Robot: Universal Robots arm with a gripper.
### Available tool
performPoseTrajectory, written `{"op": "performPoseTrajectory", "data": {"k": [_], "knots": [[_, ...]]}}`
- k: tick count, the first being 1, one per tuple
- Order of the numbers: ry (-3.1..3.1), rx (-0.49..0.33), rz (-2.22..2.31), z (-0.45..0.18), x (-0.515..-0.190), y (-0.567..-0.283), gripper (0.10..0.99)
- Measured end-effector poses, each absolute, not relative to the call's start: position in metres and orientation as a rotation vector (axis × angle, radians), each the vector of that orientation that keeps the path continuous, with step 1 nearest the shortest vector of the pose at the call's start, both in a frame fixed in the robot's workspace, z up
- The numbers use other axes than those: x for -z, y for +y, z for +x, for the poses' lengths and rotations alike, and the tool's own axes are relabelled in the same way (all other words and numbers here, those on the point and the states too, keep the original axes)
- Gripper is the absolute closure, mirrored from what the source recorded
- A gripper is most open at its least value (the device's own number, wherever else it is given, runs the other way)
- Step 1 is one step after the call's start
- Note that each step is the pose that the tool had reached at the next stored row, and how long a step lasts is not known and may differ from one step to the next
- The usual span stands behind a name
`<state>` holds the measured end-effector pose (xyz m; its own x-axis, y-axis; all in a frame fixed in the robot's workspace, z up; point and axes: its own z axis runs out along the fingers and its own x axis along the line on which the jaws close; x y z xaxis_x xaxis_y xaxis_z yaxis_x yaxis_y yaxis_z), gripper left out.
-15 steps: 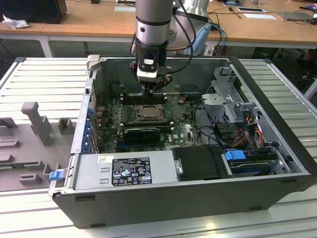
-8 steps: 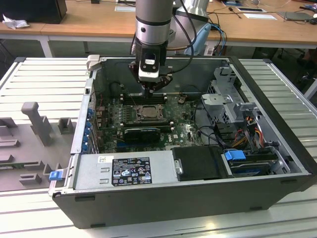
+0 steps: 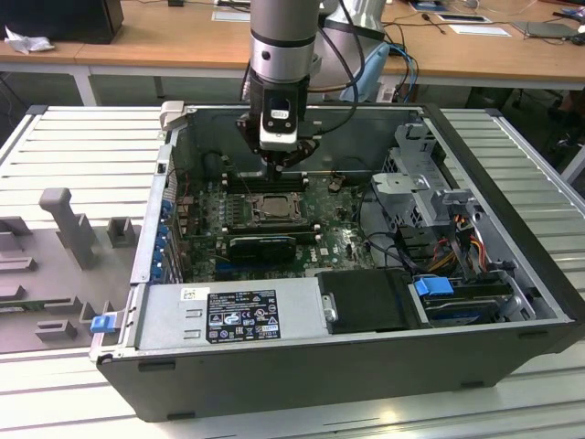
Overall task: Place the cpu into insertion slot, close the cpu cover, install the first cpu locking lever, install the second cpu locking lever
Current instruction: 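Install the first cpu locking lever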
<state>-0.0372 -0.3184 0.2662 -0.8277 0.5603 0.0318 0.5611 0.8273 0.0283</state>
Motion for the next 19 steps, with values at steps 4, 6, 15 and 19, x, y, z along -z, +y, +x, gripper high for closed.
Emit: {"op": "performPoseTrajectory", "data": {"k": [4, 6, 15, 19], "knots": [[-3.013, 0.055, -0.799, -0.0372, -0.2662, -0.3184, 0.980], [-3.029, 0.055, -0.736, -0.0372, -0.2661, -0.3184, 0.980], [-3.064, 0.054, -0.585, -0.0393, -0.2661, -0.3184, 0.980], [-3.079, 0.054, -0.510, -0.0395, -0.2662, -0.3185, 0.980]]}}
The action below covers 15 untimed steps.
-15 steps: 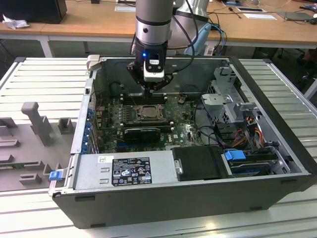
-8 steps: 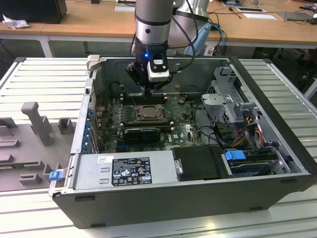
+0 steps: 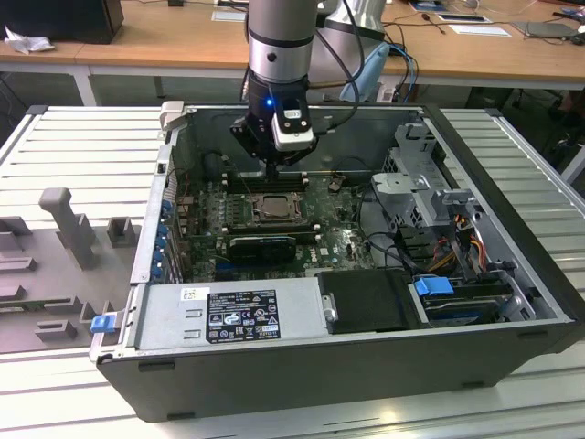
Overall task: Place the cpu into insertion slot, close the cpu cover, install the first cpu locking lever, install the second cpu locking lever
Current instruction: 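Install the first cpu locking lever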
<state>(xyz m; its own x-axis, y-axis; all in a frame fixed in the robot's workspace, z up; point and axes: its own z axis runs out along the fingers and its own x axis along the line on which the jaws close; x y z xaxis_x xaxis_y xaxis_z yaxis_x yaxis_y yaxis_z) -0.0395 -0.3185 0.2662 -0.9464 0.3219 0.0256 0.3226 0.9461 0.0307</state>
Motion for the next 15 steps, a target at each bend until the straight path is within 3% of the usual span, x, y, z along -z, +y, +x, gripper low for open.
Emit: {"op": "performPoseTrajectory", "data": {"k": [15], "knots": [[-3.124, 0.052, -0.168, -0.0470, -0.2659, -0.3184, 0.980]]}}
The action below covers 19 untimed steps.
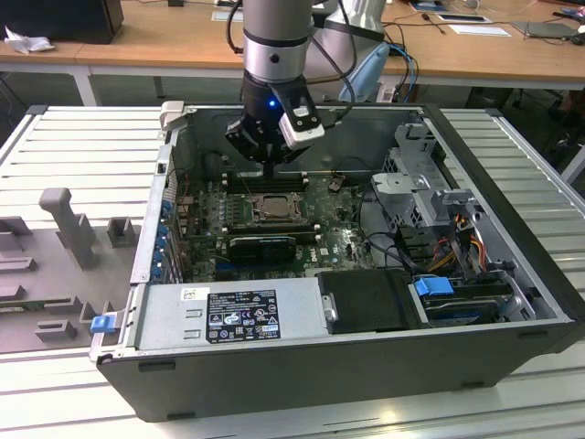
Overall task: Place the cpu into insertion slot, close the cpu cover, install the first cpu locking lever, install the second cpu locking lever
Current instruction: 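Install the first cpu locking lever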
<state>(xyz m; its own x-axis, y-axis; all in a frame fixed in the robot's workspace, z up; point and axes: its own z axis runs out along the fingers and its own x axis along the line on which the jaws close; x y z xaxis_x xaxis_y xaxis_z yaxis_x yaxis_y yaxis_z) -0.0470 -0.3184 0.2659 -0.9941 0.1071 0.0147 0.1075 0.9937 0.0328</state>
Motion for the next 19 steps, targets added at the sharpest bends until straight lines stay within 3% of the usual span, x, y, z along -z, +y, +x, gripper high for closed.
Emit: {"op": "performPoseTrajectory", "data": {"k": [19], "knots": [[-3.138, 0.054, -0.149, -0.082, -0.265, -0.318, 0.980]]}}
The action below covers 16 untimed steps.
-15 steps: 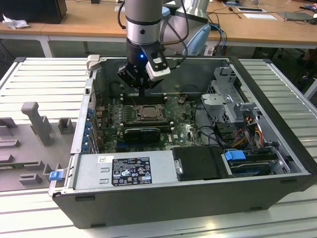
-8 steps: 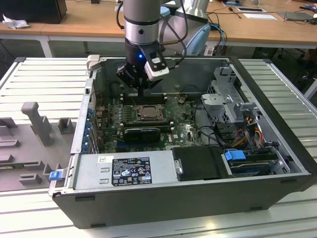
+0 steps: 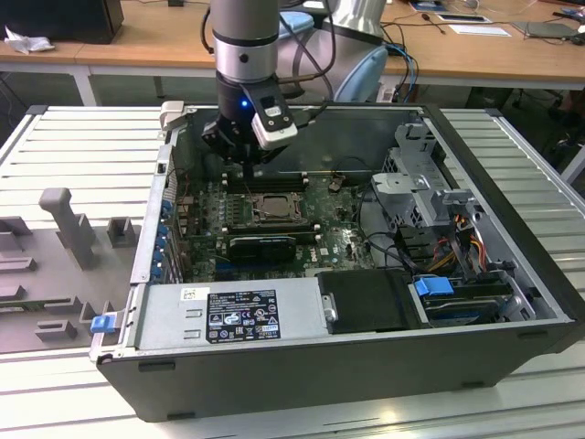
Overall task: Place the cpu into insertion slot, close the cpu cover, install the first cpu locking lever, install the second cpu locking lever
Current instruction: 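Install the first cpu locking lever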
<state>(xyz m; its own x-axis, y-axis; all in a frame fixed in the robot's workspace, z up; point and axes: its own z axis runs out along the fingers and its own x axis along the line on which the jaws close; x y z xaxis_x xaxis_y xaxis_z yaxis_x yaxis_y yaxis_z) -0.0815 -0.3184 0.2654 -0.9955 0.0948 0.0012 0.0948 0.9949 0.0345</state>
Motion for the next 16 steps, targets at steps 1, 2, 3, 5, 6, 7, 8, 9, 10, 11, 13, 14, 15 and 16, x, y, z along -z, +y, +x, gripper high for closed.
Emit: {"op": "performPoseTrajectory", "data": {"k": [1, 2, 3, 5, 6, 7, 8, 9, 10, 11, 13, 14, 15, 16], "knots": [[3.137, -0.055, 0.144, -0.083, -0.265, -0.318, 0.980], [3.138, -0.055, 0.136, -0.083, -0.265, -0.318, 0.980], [3.139, -0.055, 0.121, -0.083, -0.265, -0.318, 0.980], [3.140, -0.057, 0.095, -0.084, -0.264, -0.318, 0.980], [3.140, -0.057, 0.091, -0.087, -0.264, -0.318, 0.980], [3.140, -0.057, 0.091, -0.090, -0.264, -0.318, 0.980], [3.139, -0.057, 0.090, -0.095, -0.264, -0.318, 0.980], [3.138, -0.057, 0.090, -0.098, -0.264, -0.318, 0.980], [3.137, -0.057, 0.090, -0.104, -0.263, -0.318, 0.980], [3.137, -0.057, 0.090, -0.109, -0.263, -0.317, 0.980], [3.137, -0.057, 0.089, -0.111, -0.262, -0.315, 0.980], [3.137, -0.057, 0.087, -0.112, -0.261, -0.313, 0.980], [3.137, -0.057, 0.086, -0.112, -0.261, -0.311, 0.980], [3.137, -0.057, 0.085, -0.112, -0.260, -0.309, 0.980]]}}
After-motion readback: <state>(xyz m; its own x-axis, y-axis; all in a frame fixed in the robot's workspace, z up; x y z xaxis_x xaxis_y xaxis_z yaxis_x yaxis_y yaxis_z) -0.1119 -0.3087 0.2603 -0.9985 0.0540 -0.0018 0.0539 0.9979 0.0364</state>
